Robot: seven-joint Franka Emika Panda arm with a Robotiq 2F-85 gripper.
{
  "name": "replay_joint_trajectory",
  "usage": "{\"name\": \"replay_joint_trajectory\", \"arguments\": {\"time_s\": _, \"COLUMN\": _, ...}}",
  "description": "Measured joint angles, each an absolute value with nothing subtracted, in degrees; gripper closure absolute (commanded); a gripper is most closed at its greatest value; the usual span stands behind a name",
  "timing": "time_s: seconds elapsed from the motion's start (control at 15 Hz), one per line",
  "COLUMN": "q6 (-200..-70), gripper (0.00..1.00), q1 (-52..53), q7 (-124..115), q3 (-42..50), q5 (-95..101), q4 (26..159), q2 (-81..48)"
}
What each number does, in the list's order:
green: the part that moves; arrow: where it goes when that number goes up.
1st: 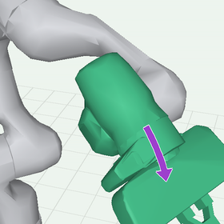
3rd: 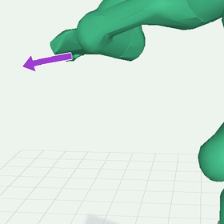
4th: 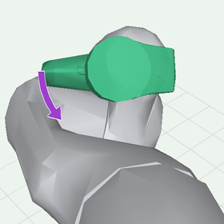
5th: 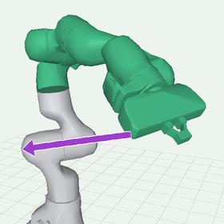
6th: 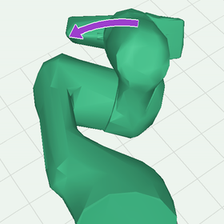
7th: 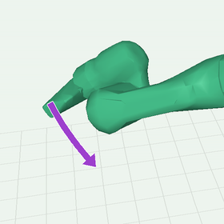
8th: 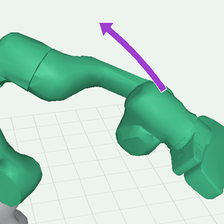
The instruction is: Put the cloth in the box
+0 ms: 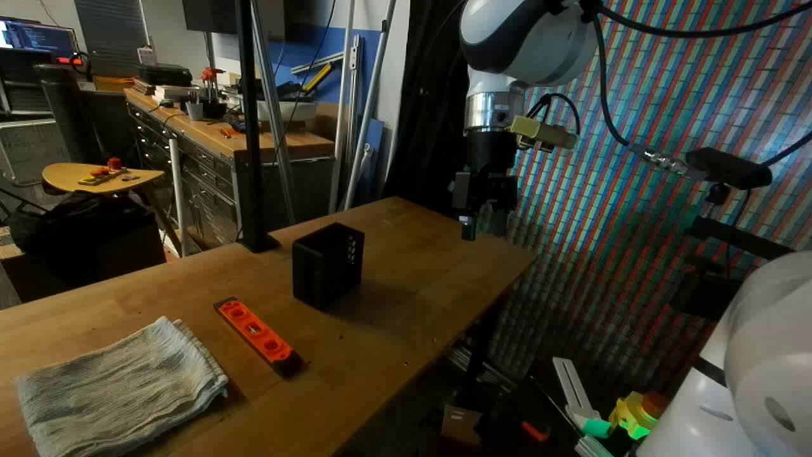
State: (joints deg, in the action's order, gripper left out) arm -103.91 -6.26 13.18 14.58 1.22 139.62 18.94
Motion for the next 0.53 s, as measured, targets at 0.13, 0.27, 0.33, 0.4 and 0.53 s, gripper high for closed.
{"name": "replay_joint_trajectory", "arguments": {"time_s": 0.13, "q6": -103.9, "gripper": 0.00, "q1": -6.3, "q7": 13.2, "q3": 14.6, "q5": 1.2, "q4": 139.2, "q2": 19.0}}
{"name": "replay_joint_trajectory", "arguments": {"time_s": 0.27, "q6": -103.9, "gripper": 0.00, "q1": -6.3, "q7": 13.2, "q3": 14.6, "q5": 1.2, "q4": 139.0, "q2": 19.0}}
{"name": "replay_joint_trajectory", "arguments": {"time_s": 0.33, "q6": -103.9, "gripper": 0.00, "q1": -6.3, "q7": 13.2, "q3": 14.6, "q5": 1.2, "q4": 139.0, "q2": 19.0}}
{"name": "replay_joint_trajectory", "arguments": {"time_s": 0.4, "q6": -103.9, "gripper": 0.00, "q1": -6.3, "q7": 13.2, "q3": 14.6, "q5": 1.2, "q4": 139.0, "q2": 19.0}}
{"name": "replay_joint_trajectory", "arguments": {"time_s": 0.53, "q6": -103.9, "gripper": 0.00, "q1": -6.3, "q7": 13.2, "q3": 14.6, "q5": 1.2, "q4": 139.0, "q2": 19.0}}
